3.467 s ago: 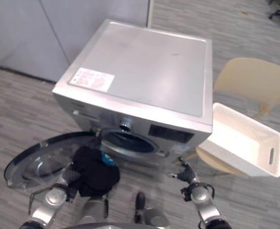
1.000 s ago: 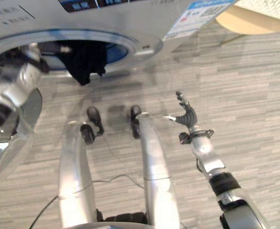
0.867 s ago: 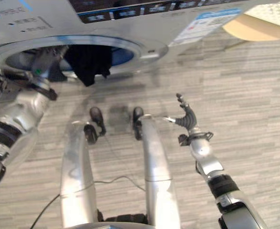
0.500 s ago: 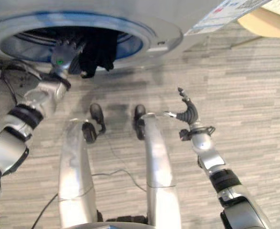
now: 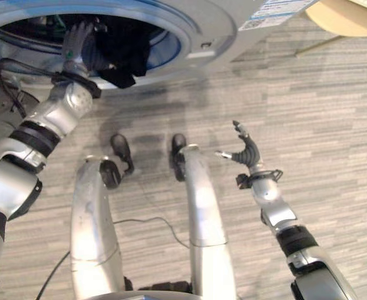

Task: Grab the laundry basket,head to the washer,open it,put in the laundry and shut it.

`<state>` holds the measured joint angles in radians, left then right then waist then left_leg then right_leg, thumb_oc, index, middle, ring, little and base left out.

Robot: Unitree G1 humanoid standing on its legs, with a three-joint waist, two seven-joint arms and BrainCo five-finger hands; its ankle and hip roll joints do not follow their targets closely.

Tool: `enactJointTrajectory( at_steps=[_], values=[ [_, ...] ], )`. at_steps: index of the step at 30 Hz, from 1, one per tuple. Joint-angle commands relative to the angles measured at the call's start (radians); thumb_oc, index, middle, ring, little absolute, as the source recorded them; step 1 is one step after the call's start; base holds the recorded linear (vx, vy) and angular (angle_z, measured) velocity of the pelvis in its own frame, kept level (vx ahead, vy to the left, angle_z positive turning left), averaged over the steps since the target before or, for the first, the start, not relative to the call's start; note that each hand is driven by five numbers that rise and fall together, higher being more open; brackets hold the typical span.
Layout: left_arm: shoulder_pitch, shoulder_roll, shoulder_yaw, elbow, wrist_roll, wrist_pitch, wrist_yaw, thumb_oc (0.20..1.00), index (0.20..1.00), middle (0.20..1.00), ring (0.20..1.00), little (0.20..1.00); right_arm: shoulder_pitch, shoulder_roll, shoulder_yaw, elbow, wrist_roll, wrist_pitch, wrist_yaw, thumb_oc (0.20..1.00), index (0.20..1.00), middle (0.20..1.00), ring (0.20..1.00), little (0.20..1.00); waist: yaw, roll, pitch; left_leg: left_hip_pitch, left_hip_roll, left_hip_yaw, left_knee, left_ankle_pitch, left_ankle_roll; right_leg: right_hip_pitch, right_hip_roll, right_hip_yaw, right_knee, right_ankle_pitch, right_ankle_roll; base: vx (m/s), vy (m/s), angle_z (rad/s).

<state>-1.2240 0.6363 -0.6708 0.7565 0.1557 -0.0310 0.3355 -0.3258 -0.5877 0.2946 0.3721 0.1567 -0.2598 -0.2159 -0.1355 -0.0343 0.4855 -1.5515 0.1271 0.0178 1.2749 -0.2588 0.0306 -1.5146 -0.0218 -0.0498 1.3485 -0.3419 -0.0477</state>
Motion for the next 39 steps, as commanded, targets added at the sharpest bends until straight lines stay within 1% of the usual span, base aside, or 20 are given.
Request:
enactJointTrajectory(
  at_steps=[1, 4, 6, 10, 11, 14, 16, 17, 18, 19, 20, 21, 22, 24, 27, 28, 29, 31, 35, 39],
  values=[
    [0.027, -0.002, 0.045, -0.052, -0.156, -0.087, -0.009, 0.200, 0.200, 0.200, 0.200, 0.200, 0.057, 0.029, -0.018, -0.061, -0.014, 0.000, -0.018, 1.000, 1.000, 1.000, 1.000, 1.000, 0.009, 0.030, -0.040, 0.032, -0.003, -0.050, 0.069, -0.096, 0.034, 0.053, 0.019, 0.017, -0.124, 0.056, 0.045, 0.00, 0.000, 0.00],
    [0.041, 0.014, 0.073, -0.066, -0.156, -0.082, 0.025, 0.200, 0.200, 0.200, 0.200, 0.200, 0.054, 0.041, -0.015, -0.043, -0.028, 0.010, -0.022, 1.000, 1.000, 1.000, 1.000, 1.000, 0.010, 0.033, -0.048, 0.040, -0.002, -0.046, 0.054, -0.094, 0.031, 0.062, 0.016, 0.018, -0.136, 0.055, 0.044, 0.00, 0.000, 0.00],
    [0.007, 0.027, 0.093, -0.012, -0.142, -0.073, 0.085, 0.200, 0.200, 0.200, 0.200, 0.200, 0.043, 0.052, -0.009, -0.028, -0.038, 0.006, -0.027, 1.000, 1.000, 1.000, 1.000, 1.000, 0.009, 0.032, -0.060, 0.040, -0.002, -0.046, 0.037, -0.091, 0.027, 0.063, 0.016, 0.019, -0.149, 0.058, 0.047, 0.00, 0.000, 0.00],
    [-0.036, 0.044, 0.108, 0.027, -0.148, -0.076, 0.136, 0.200, 0.200, 0.200, 0.200, 0.200, 0.042, 0.059, -0.005, -0.028, -0.035, -0.002, -0.030, 1.000, 1.000, 1.000, 1.000, 1.000, 0.006, 0.029, -0.070, 0.036, -0.001, -0.048, 0.034, -0.089, 0.025, 0.061, 0.016, 0.019, -0.153, 0.058, 0.047, 0.00, 0.000, 0.00],
    [-0.069, 0.061, 0.123, 0.042, -0.164, -0.078, 0.183, 0.200, 0.200, 0.200, 0.200, 0.200, 0.047, 0.060, -0.005, -0.036, -0.031, -0.015, -0.033, 1.000, 1.000, 1.000, 1.000, 1.000, 0.003, 0.029, -0.080, 0.032, 0.002, -0.051, 0.028, -0.087, 0.023, 0.058, 0.016, 0.017, -0.156, 0.058, 0.049, 0.00, 0.000, 0.00],
    [-0.113, 0.093, 0.160, 0.063, -0.213, -0.089, 0.256, 0.200, 0.200, 0.200, 0.200, 0.200, 0.049, 0.061, -0.001, -0.052, -0.021, -0.032, -0.035, 1.000, 1.000, 1.000, 1.000, 1.000, 0.000, 0.028, -0.098, 0.018, 0.006, -0.059, 0.031, -0.089, 0.021, 0.050, 0.019, 0.013, -0.157, 0.057, 0.052, 0.03, -0.017, -0.01],
    [-0.136, 0.089, 0.195, 0.091, -0.285, -0.101, 0.297, 0.200, 0.200, 0.200, 0.200, 0.200, 0.047, 0.061, 0.006, -0.063, -0.014, -0.036, -0.036, 1.000, 1.000, 1.000, 1.000, 1.000, -0.005, 0.026, -0.106, 0.013, 0.008, -0.060, 0.034, -0.091, 0.021, 0.046, 0.021, 0.012, -0.155, 0.058, 0.052, 0.03, -0.008, -0.05],
    [-0.170, 0.083, 0.222, 0.097, -0.336, -0.116, 0.352, 0.200, 0.200, 0.200, 0.200, 0.200, 0.042, 0.060, 0.020, -0.066, -0.009, -0.041, -0.045, 1.000, 1.000, 1.000, 1.000, 1.000, -0.010, 0.024, -0.111, 0.008, 0.011, -0.063, 0.035, -0.091, 0.019, 0.043, 0.020, 0.011, -0.155, 0.058, 0.054, 0.00, 0.000, 0.00],
    [-0.180, 0.086, 0.224, 0.094, -0.343, -0.121, 0.373, 0.200, 0.200, 0.200, 0.200, 0.200, 0.040, 0.057, 0.028, -0.074, -0.008, -0.045, -0.046, 1.000, 1.000, 1.000, 1.000, 1.000, -0.013, 0.023, -0.113, 0.005, 0.011, -0.066, 0.037, -0.091, 0.018, 0.040, 0.020, 0.011, -0.154, 0.058, 0.054, 0.00, 0.000, 0.00],
    [-0.184, 0.094, 0.224, 0.087, -0.339, -0.122, 0.388, 0.529, 0.529, 0.529, 0.529, 0.529, 0.040, 0.051, 0.033, -0.082, -0.007, -0.048, -0.047, 1.000, 1.000, 1.000, 1.000, 1.000, -0.014, 0.024, -0.116, 0.002, 0.011, -0.067, 0.038, -0.091, 0.018, 0.038, 0.019, 0.010, -0.154, 0.059, 0.055, 0.00, 0.000, 0.00],
    [-0.179, 0.109, 0.228, 0.085, -0.363, -0.126, 0.366, 1.000, 1.000, 1.000, 1.000, 1.000, 0.037, 0.038, 0.034, -0.089, -0.005, -0.050, -0.043, 1.000, 1.000, 1.000, 1.000, 1.000, -0.016, 0.025, -0.120, -0.001, 0.012, -0.067, 0.040, -0.090, 0.017, 0.037, 0.021, 0.010, -0.154, 0.060, 0.057, 0.00, 0.000, 0.00],
    [-0.167, 0.132, 0.214, 0.071, -0.354, -0.126, 0.331, 1.000, 1.000, 1.000, 1.000, 1.000, 0.040, 0.032, 0.028, -0.093, -0.011, -0.048, -0.039, 1.000, 1.000, 1.000, 1.000, 1.000, -0.016, 0.031, -0.128, 0.002, 0.012, -0.067, 0.037, -0.090, 0.016, 0.040, 0.022, 0.009, -0.156, 0.059, 0.057, 0.00, 0.000, 0.00],
    [-0.166, 0.133, 0.214, 0.070, -0.354, -0.126, 0.329, 1.000, 1.000, 1.000, 1.000, 1.000, 0.041, 0.032, 0.028, -0.094, -0.011, -0.048, -0.038, 1.000, 1.000, 1.000, 1.000, 1.000, -0.017, 0.030, -0.129, 0.002, 0.013, -0.067, 0.037, -0.090, 0.016, 0.040, 0.022, 0.009, -0.156, 0.059, 0.057, 0.00, 0.000, 0.00],
    [-0.133, 0.141, 0.209, 0.059, -0.340, -0.123, 0.287, 1.000, 1.000, 1.000, 1.000, 1.000, 0.044, 0.033, 0.023, -0.095, -0.018, -0.043, -0.034, 1.000, 1.000, 1.000, 1.000, 1.000, -0.014, 0.034, -0.136, 0.006, 0.013, -0.066, 0.037, -0.089, 0.016, 0.043, 0.023, 0.009, -0.155, 0.058, 0.057, 0.00, 0.000, 0.00],
    [-0.071, 0.135, 0.187, 0.061, -0.329, -0.105, 0.175, 1.000, 1.000, 1.000, 1.000, 1.000, 0.042, 0.030, 0.011, -0.089, -0.029, -0.030, -0.025, 1.000, 1.000, 1.000, 1.000, 1.000, -0.011, 0.041, -0.150, 0.020, 0.013, -0.061, 0.028, -0.088, 0.016, 0.057, 0.022, 0.008, -0.162, 0.054, 0.055, 0.00, 0.023, -0.01],
    [-0.071, 0.135, 0.188, 0.060, -0.329, -0.105, 0.174, 1.000, 1.000, 1.000, 1.000, 1.000, 0.043, 0.030, 0.011, -0.089, -0.029, -0.029, -0.025, 1.000, 1.000, 1.000, 1.000, 1.000, -0.011, 0.041, -0.151, 0.021, 0.013, -0.061, 0.027, -0.088, 0.016, 0.058, 0.022, 0.008, -0.163, 0.054, 0.055, -0.03, 0.032, 0.01],
    [-0.035, 0.129, 0.155, 0.047, -0.316, -0.088, 0.074, 1.000, 1.000, 1.000, 1.000, 1.000, 0.038, 0.026, -0.004, -0.078, -0.031, -0.012, -0.021, 1.000, 1.000, 1.000, 1.000, 1.000, -0.007, 0.046, -0.160, 0.038, 0.011, -0.057, 0.013, -0.086, 0.017, 0.076, 0.020, 0.008, -0.171, 0.050, 0.054, -0.03, 0.034, 0.02],
    [0.026, 0.111, 0.137, 0.026, -0.271, -0.073, 0.015, 1.000, 1.000, 1.000, 1.000, 1.000, 0.033, 0.028, -0.009, -0.066, -0.037, 0.004, -0.009, 1.000, 1.000, 1.000, 1.000, 1.000, -0.002, 0.046, -0.169, 0.064, 0.010, -0.054, 0.000, -0.085, 0.018, 0.102, 0.016, 0.005, -0.178, 0.044, 0.054, -0.04, 0.044, 0.04],
    [0.174, 0.093, 0.167, -0.066, -0.220, -0.087, -0.050, 1.000, 1.000, 1.000, 1.000, 1.000, 0.026, 0.030, -0.027, -0.048, -0.037, 0.014, 0.001, 1.000, 1.000, 1.000, 1.000, 1.000, 0.014, 0.041, -0.175, 0.158, 0.012, -0.044, -0.057, -0.083, 0.019, 0.184, 0.004, 0.002, -0.215, 0.035, 0.056, -0.05, 0.047, 0.05],
    [0.407, 0.044, 0.273, -0.187, -0.242, -0.112, -0.087, 1.000, 1.000, 1.000, 1.000, 1.000, 0.049, 0.045, -0.036, -0.016, -0.041, 0.029, 0.010, 1.000, 1.000, 1.000, 1.000, 1.000, 0.034, 0.031, -0.164, 0.306, -0.003, -0.032, -0.168, -0.066, 0.012, 0.313, -0.019, -0.005, -0.295, 0.038, 0.059, -0.06, 0.037, 0.08]
  ],
)
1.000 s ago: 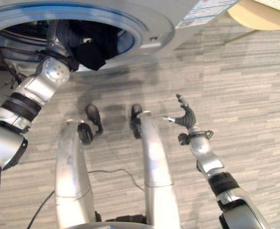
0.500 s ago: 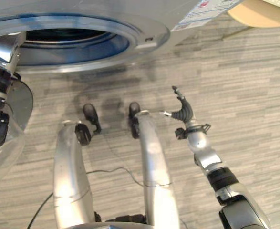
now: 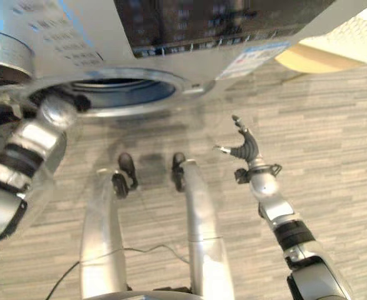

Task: Grab the laundry basket,head to the washer,open it,put in the laundry and shut it.

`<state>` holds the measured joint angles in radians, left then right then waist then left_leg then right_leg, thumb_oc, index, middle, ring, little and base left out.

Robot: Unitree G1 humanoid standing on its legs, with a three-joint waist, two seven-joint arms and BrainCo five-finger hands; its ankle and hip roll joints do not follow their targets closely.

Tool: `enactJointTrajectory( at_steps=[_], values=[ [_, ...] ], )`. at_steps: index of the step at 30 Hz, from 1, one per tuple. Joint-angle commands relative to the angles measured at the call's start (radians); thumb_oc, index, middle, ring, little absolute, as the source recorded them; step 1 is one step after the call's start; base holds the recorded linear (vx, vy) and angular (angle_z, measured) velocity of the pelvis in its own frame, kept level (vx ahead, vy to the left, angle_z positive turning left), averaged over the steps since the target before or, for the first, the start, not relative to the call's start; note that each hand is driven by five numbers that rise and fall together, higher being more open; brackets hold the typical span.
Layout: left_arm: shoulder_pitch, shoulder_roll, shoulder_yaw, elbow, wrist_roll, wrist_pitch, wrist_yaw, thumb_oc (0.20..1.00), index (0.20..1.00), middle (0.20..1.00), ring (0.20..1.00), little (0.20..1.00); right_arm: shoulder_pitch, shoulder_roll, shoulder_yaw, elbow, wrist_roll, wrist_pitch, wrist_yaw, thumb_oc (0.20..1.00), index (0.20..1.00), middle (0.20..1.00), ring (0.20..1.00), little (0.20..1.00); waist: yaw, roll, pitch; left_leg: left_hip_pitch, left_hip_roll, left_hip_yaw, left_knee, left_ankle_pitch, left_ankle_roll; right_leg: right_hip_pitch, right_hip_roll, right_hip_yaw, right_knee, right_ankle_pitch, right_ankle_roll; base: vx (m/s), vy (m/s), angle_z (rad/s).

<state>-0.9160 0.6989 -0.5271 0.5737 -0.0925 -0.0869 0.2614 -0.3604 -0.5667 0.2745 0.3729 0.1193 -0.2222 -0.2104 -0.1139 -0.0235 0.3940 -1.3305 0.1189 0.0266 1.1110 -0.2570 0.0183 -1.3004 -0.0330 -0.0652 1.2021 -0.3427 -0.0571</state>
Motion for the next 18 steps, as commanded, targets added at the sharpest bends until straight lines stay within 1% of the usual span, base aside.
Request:
enactJointTrajectory(
  at_steps=[1, 2, 4, 7, 9, 10, 11, 13, 14, 18],
  values=[
    [0.153, -0.035, 0.144, -0.032, -0.004, -0.059, -0.021, 1.000, 1.000, 1.000, 1.000, 1.000, 0.089, 0.028, -0.014, -0.006, -0.009, -0.003, 0.006, 1.000, 1.000, 1.000, 1.000, 1.000, 0.015, 0.018, -0.069, 0.119, 0.000, -0.036, -0.031, -0.061, 0.023, 0.130, -0.013, 0.008, -0.171, 0.041, 0.069, -0.06, 0.025, 0.13],
    [0.238, -0.065, 0.168, -0.073, -0.020, -0.067, -0.043, 1.000, 1.000, 1.000, 1.000, 1.000, 0.101, 0.036, -0.008, 0.004, -0.013, 0.001, 0.012, 1.000, 1.000, 1.000, 1.000, 1.000, 0.020, 0.014, -0.063, 0.177, -0.008, -0.031, -0.078, -0.048, 0.016, 0.180, -0.018, 0.009, -0.207, 0.046, 0.071, -0.06, 0.022, 0.21],
    [0.355, -0.114, 0.197, -0.104, -0.035, -0.078, -0.069, 1.000, 1.000, 1.000, 1.000, 1.000, 0.116, 0.050, -0.011, 0.042, -0.022, 0.010, 0.022, 1.000, 1.000, 1.000, 1.000, 1.000, 0.030, 0.010, -0.059, 0.266, -0.024, -0.017, -0.152, -0.027, 0.010, 0.259, -0.024, 0.004, -0.271, 0.061, 0.075, -0.04, 0.038, 0.26],
    [0.484, -0.185, 0.215, -0.117, -0.051, -0.086, -0.102, 1.000, 1.000, 1.000, 1.000, 1.000, 0.144, 0.080, -0.009, 0.109, -0.036, 0.021, 0.034, 1.000, 1.000, 1.000, 1.000, 1.000, 0.044, 0.005, -0.055, 0.408, -0.041, -0.009, -0.281, 0.007, 0.003, 0.387, -0.035, -0.004, -0.373, 0.093, 0.084, -0.01, 0.019, 0.31],
    [0.561, -0.216, 0.224, -0.109, -0.039, -0.094, -0.117, 1.000, 1.000, 1.000, 1.000, 1.000, 0.167, 0.098, -0.013, 0.161, -0.045, 0.025, 0.042, 1.000, 1.000, 1.000, 1.000, 1.000, 0.054, 0.002, -0.057, 0.507, -0.051, -0.009, -0.374, 0.032, -0.003, 0.486, -0.041, -0.013, -0.459, 0.114, 0.091, 0.03, 0.006, 0.16],
    [0.648, -0.242, 0.249, -0.093, -0.072, -0.099, -0.133, 1.000, 1.000, 1.000, 1.000, 1.000, 0.193, 0.112, -0.019, 0.208, -0.053, 0.028, 0.047, 1.000, 1.000, 1.000, 1.000, 1.000, 0.063, -0.002, -0.060, 0.612, -0.060, -0.006, -0.473, 0.062, -0.009, 0.591, -0.045, -0.024, -0.551, 0.140, 0.102, 0.05, -0.006, 0.11],
    [0.649, -0.242, 0.250, -0.094, -0.072, -0.099, -0.133, 1.000, 1.000, 1.000, 1.000, 1.000, 0.193, 0.112, -0.018, 0.209, -0.053, 0.028, 0.047, 1.000, 1.000, 1.000, 1.000, 1.000, 0.063, -0.003, -0.057, 0.618, -0.060, -0.006, -0.478, 0.064, -0.009, 0.597, -0.045, -0.024, -0.555, 0.142, 0.102, 0.07, -0.012, 0.14],
    [0.727, -0.264, 0.280, -0.085, -0.107, -0.101, -0.145, 1.000, 1.000, 1.000, 1.000, 1.000, 0.219, 0.119, -0.029, 0.248, -0.060, 0.037, 0.052, 1.000, 1.000, 1.000, 1.000, 1.000, 0.074, -0.004, -0.063, 0.714, -0.071, -0.007, -0.567, 0.089, -0.014, 0.693, -0.050, -0.033, -0.645, 0.171, 0.111, 0.04, 0.008, 0.14],
    [0.770, -0.271, 0.300, -0.088, -0.128, -0.106, -0.151, 1.000, 1.000, 1.000, 1.000, 1.000, 0.230, 0.124, -0.036, 0.262, -0.059, 0.036, 0.053, 1.000, 1.000, 1.000, 1.000, 1.000, 0.077, -0.006, -0.063, 0.764, -0.078, -0.001, -0.644, 0.146, -0.014, 0.742, -0.055, -0.046, -0.715, 0.221, 0.111, 0.03, 0.021, 0.10],
    [0.884, -0.296, 0.355, -0.055, -0.129, -0.108, -0.163, 1.000, 1.000, 1.000, 1.000, 1.000, 0.287, 0.140, -0.067, 0.303, -0.073, 0.039, 0.064, 1.000, 1.000, 1.000, 1.000, 1.000, 0.090, -0.008, -0.104, 0.954, -0.098, 0.006, -0.850, 0.200, -0.027, 0.924, -0.059, -0.060, -0.912, 0.288, 0.142, 0.13, 0.045, 0.11]
  ],
)
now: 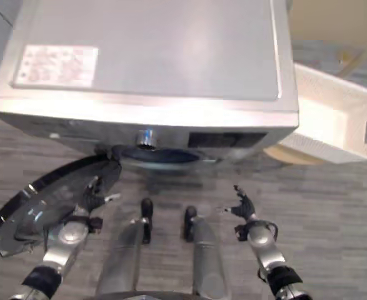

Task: Grab the laundry basket,head to the washer,open it,put in the laundry and shut it.

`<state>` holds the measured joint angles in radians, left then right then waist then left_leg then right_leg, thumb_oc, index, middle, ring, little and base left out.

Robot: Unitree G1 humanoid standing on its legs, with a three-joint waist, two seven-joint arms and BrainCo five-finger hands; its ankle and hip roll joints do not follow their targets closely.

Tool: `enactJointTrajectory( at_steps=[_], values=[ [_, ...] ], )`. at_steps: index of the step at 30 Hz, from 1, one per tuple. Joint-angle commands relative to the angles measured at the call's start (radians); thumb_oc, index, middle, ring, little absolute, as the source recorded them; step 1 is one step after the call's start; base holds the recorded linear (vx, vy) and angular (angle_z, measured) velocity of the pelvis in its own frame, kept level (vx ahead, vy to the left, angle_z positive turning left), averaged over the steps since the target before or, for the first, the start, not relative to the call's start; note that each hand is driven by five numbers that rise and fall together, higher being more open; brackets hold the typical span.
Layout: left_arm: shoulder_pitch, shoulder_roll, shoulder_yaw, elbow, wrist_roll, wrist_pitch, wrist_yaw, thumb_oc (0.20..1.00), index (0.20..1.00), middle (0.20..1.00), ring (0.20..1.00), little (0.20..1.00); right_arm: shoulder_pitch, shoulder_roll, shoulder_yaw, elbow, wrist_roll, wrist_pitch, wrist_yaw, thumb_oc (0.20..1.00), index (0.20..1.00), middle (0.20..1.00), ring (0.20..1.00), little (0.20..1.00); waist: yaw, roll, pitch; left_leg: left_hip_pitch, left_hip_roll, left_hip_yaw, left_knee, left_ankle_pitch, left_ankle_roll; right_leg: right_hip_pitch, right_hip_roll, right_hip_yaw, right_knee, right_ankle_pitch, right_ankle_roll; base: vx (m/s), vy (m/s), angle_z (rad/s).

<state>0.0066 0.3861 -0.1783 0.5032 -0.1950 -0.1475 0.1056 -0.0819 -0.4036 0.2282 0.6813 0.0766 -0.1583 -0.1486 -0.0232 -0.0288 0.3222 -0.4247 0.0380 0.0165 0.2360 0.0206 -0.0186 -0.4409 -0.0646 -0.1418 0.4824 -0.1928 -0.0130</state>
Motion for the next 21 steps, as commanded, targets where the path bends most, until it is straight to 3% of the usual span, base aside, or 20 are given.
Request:
enactJointTrajectory(
  at_steps=[1, 8, 13, 16, 17, 20, 21],
  values=[
    [-0.006, 0.010, 0.020, 0.043, -0.005, -0.042, -0.012, 1.000, 1.000, 1.000, 1.000, 1.000, 0.029, -0.014, -0.036, 0.008, -0.040, -0.021, 0.008, 1.000, 1.000, 1.000, 1.000, 1.000, -0.002, -0.005, -0.060, 0.115, -0.023, 0.015, -0.043, -0.059, 0.009, 0.131, -0.031, 0.013, -0.261, 0.158, 0.105, 0.22, 0.088, 0.10],
    [0.099, -0.004, 0.066, 0.046, 0.042, -0.026, -0.026, 1.000, 1.000, 1.000, 1.000, 1.000, 0.077, 0.015, -0.080, 0.010, -0.051, -0.010, 0.019, 1.000, 1.000, 1.000, 1.000, 1.000, 0.010, -0.019, -0.142, 0.299, -0.045, 0.047, -0.194, -0.054, 0.019, 0.295, -0.045, 0.021, -0.429, 0.228, 0.149, 0.12, 0.119, 0.01],
    [0.092, 0.002, 0.062, 0.038, 0.065, -0.022, -0.009, 1.000, 1.000, 1.000, 1.000, 1.000, 0.062, 0.031, -0.077, -0.009, -0.056, 0.001, 0.005, 1.000, 1.000, 1.000, 1.000, 1.000, 0.012, -0.021, -0.135, 0.325, -0.053, 0.065, -0.270, -0.015, 0.026, 0.256, -0.051, 0.052, -0.423, 0.305, 0.188, -0.12, 0.110, -0.38],
    [0.054, 0.024, 0.061, 0.027, 0.084, -0.019, 0.002, 1.000, 1.000, 1.000, 1.000, 1.000, 0.048, 0.041, -0.074, -0.022, -0.041, 0.002, 0.001, 1.000, 1.000, 1.000, 1.000, 1.000, 0.023, 0.002, -0.115, 0.268, -0.031, 0.072, -0.252, 0.029, 0.034, 0.231, -0.016, 0.052, -0.280, 0.194, 0.173, -0.33, 0.068, -0.11],
    [0.052, 0.031, 0.067, 0.022, 0.097, -0.020, 0.002, 1.000, 1.000, 1.000, 1.000, 1.000, 0.062, 0.050, -0.073, -0.030, -0.038, -0.003, 0.012, 1.000, 1.000, 1.000, 1.000, 1.000, 0.050, 0.008, -0.137, 0.251, -0.027, 0.073, -0.270, 0.062, 0.034, 0.310, 0.002, 0.025, -0.153, 0.105, 0.150, -0.29, 0.019, 0.12],
    [0.059, 0.026, 0.072, 0.023, 0.094, -0.018, 0.006, 1.000, 1.000, 1.000, 1.000, 1.000, 0.072, 0.057, -0.072, -0.033, -0.047, -0.002, 0.015, 1.000, 1.000, 1.000, 1.000, 1.000, 0.072, 0.003, -0.156, 0.228, -0.027, 0.073, -0.275, 0.088, 0.027, 0.350, 0.030, 0.038, -0.122, 0.097, 0.147, -0.19, -0.068, 0.20],
    [0.060, 0.024, 0.072, 0.017, 0.091, -0.019, 0.010, 1.000, 1.000, 1.000, 1.000, 1.000, 0.073, 0.060, -0.067, -0.034, -0.047, 0.000, 0.016, 1.000, 1.000, 1.000, 1.000, 1.000, 0.088, -0.006, -0.158, 0.205, -0.030, 0.074, -0.270, 0.104, 0.022, 0.384, 0.048, 0.047, -0.169, 0.056, 0.130, -0.20, -0.145, -0.07]
  ],
)
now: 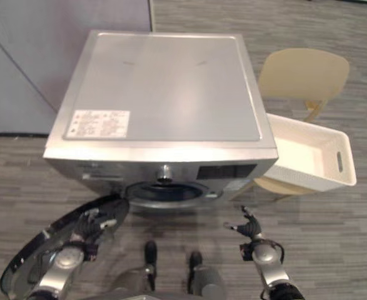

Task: Grab the laundry basket,head to the washer,open it,put in the laundry and shut it.

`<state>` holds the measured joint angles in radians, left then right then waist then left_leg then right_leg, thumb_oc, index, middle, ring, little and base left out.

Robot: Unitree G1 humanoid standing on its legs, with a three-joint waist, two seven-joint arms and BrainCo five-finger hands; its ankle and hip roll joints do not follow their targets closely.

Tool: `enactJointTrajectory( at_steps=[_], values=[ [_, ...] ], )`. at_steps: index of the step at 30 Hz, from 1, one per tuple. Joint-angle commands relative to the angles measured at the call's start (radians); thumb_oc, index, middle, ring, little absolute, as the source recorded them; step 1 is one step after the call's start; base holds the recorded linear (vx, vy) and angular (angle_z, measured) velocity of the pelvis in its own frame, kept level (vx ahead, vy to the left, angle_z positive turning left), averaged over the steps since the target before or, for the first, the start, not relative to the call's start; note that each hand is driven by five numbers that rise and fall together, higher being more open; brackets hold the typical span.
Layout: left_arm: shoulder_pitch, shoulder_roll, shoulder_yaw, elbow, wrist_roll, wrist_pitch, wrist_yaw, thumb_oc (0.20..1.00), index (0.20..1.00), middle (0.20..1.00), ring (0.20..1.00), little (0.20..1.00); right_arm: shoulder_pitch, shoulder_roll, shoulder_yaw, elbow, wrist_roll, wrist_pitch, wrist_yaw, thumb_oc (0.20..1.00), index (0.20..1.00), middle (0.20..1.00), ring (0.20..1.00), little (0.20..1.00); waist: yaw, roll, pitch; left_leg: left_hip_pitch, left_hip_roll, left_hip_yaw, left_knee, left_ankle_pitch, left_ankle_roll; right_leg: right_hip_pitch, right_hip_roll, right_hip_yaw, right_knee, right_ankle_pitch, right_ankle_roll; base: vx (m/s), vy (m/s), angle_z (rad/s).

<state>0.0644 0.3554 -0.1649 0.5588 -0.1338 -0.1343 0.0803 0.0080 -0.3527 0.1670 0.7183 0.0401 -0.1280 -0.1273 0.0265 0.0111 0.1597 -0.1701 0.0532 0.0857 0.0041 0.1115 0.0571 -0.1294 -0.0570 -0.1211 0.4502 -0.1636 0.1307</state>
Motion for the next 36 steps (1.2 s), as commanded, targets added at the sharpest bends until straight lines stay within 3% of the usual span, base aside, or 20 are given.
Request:
enactJointTrajectory(
  at_steps=[1, 3, 5, 7, 9, 11, 12, 13, 14, 18, 23, 28, 36],
  values=[
    [0.010, 0.055, 0.067, -0.047, 0.028, -0.035, 0.036, 1.000, 1.000, 1.000, 1.000, 1.000, -0.018, 0.011, -0.001, -0.069, -0.006, -0.032, -0.008, 1.000, 1.000, 1.000, 1.000, 1.000, 0.058, -0.058, -0.003, -0.082, -0.053, 0.001, -0.034, 0.030, -0.063, 0.117, 0.047, 0.027, -0.232, 0.002, -0.031, -0.22, -0.167, -0.14],
    [0.009, 0.050, 0.061, -0.058, 0.035, -0.036, 0.039, 1.000, 1.000, 1.000, 1.000, 1.000, -0.020, 0.006, 0.007, -0.065, 0.004, -0.034, -0.013, 1.000, 1.000, 1.000, 1.000, 1.000, 0.077, -0.058, 0.007, -0.156, -0.053, -0.011, -0.015, 0.083, -0.098, 0.121, 0.085, 0.046, -0.323, -0.027, -0.071, -0.29, -0.159, -0.08],
    [0.002, 0.040, 0.055, -0.059, 0.036, -0.038, 0.042, 1.000, 1.000, 1.000, 1.000, 1.000, -0.022, -0.008, 0.009, -0.063, 0.002, -0.036, -0.019, 1.000, 1.000, 1.000, 1.000, 1.000, 0.081, -0.039, 0.023, -0.190, -0.051, -0.021, -0.016, 0.128, -0.134, 0.097, 0.114, 0.044, -0.331, -0.026, -0.088, -0.29, -0.078, 0.38],
    [-0.027, 0.032, 0.040, -0.062, 0.033, -0.042, 0.044, 1.000, 1.000, 1.000, 1.000, 1.000, -0.032, -0.026, 0.003, -0.064, 0.008, -0.035, -0.025, 1.000, 1.000, 1.000, 1.000, 1.000, 0.075, -0.024, 0.055, -0.224, -0.059, -0.024, 0.004, 0.131, -0.158, 0.071, 0.116, 0.021, -0.328, -0.011, -0.097, -0.35, -0.021, 0.65],
    [-0.030, 0.028, 0.033, -0.067, 0.044, -0.043, 0.040, 1.000, 1.000, 1.000, 1.000, 1.000, -0.023, -0.029, -0.003, -0.062, 0.009, -0.033, -0.024, 1.000, 1.000, 1.000, 1.000, 1.000, 0.052, -0.037, 0.058, -0.213, -0.058, -0.016, 0.079, 0.066, -0.125, 0.048, 0.081, -0.010, -0.343, 0.026, -0.082, -0.33, 0.015, 0.39],
    [-0.038, 0.026, 0.021, -0.067, 0.049, -0.046, 0.031, 1.000, 1.000, 1.000, 1.000, 1.000, -0.016, -0.027, -0.002, -0.055, 0.007, -0.035, -0.013, 1.000, 1.000, 1.000, 1.000, 1.000, 0.028, -0.065, 0.054, -0.182, -0.061, -0.024, 0.177, -0.045, -0.095, 0.031, 0.032, -0.029, -0.364, 0.070, -0.070, -0.21, 0.055, 0.45],
    [-0.038, 0.026, 0.015, -0.071, 0.052, -0.046, 0.026, 1.000, 1.000, 1.000, 1.000, 1.000, -0.013, -0.028, 0.001, -0.046, 0.002, -0.036, -0.009, 1.000, 1.000, 1.000, 1.000, 1.000, 0.019, -0.071, 0.051, -0.148, -0.057, -0.030, 0.185, -0.085, -0.094, 0.032, 0.018, -0.035, -0.377, 0.078, -0.066, -0.09, 0.047, 0.37],
    [-0.039, 0.026, 0.015, -0.071, 0.052, -0.046, 0.026, 1.000, 1.000, 1.000, 1.000, 1.000, -0.014, -0.028, 0.001, -0.046, 0.002, -0.036, -0.009, 1.000, 1.000, 1.000, 1.000, 1.000, 0.018, -0.071, 0.050, -0.150, -0.057, -0.031, 0.183, -0.082, -0.094, 0.030, 0.019, -0.036, -0.379, 0.081, -0.066, -0.07, 0.074, 0.36],
    [-0.042, 0.026, 0.007, -0.070, 0.060, -0.048, 0.026, 1.000, 1.000, 1.000, 1.000, 1.000, -0.013, -0.028, 0.003, -0.039, -0.005, -0.036, -0.006, 1.000, 1.000, 1.000, 1.000, 1.000, 0.008, -0.077, 0.046, -0.115, -0.044, -0.033, 0.197, -0.113, -0.095, 0.031, 0.004, -0.042, -0.391, 0.091, -0.062, -0.04, 0.099, 0.49],
    [-0.070, 0.027, -0.024, -0.082, 0.111, -0.049, 0.040, 1.000, 1.000, 1.000, 1.000, 1.000, -0.007, -0.018, 0.002, -0.012, -0.008, -0.035, 0.001, 1.000, 1.000, 1.000, 1.000, 1.000, -0.017, -0.057, -0.010, -0.006, -0.037, -0.045, 0.056, -0.109, -0.089, 0.048, 0.001, -0.043, -0.421, 0.108, -0.048, 0.06, 0.204, 0.23],
    [-0.159, 0.102, -0.042, -0.099, 0.251, -0.046, 0.076, 1.000, 1.000, 1.000, 1.000, 1.000, 0.006, -0.006, 0.013, -0.017, -0.020, -0.040, 0.016, 1.000, 1.000, 1.000, 1.000, 1.000, -0.037, -0.062, -0.048, 0.063, -0.052, -0.020, -0.028, -0.105, -0.081, 0.072, -0.016, -0.034, -0.435, 0.119, -0.025, 0.08, 0.156, 0.07],
    [-0.334, 0.198, -0.025, -0.050, 0.340, -0.034, 0.182, 1.000, 1.000, 1.000, 1.000, 1.000, 0.024, -0.012, 0.044, -0.050, -0.026, -0.048, 0.034, 1.000, 1.000, 1.000, 1.000, 1.000, -0.060, -0.069, -0.055, 0.089, -0.060, 0.006, -0.041, -0.116, -0.073, 0.071, -0.028, -0.013, -0.426, 0.134, -0.007, 0.04, 0.105, -0.10],
    [-0.655, 0.357, -0.062, 0.253, 0.354, 0.024, 0.276, 1.000, 1.000, 1.000, 1.000, 1.000, 0.014, -0.052, 0.107, -0.098, -0.024, -0.056, 0.054, 1.000, 1.000, 1.000, 1.000, 1.000, -0.100, -0.078, -0.001, 0.030, -0.057, 0.042, -0.025, -0.108, -0.067, -0.020, -0.038, 0.024, -0.403, 0.171, 0.012, -0.07, 0.050, -0.21]
  ],
)
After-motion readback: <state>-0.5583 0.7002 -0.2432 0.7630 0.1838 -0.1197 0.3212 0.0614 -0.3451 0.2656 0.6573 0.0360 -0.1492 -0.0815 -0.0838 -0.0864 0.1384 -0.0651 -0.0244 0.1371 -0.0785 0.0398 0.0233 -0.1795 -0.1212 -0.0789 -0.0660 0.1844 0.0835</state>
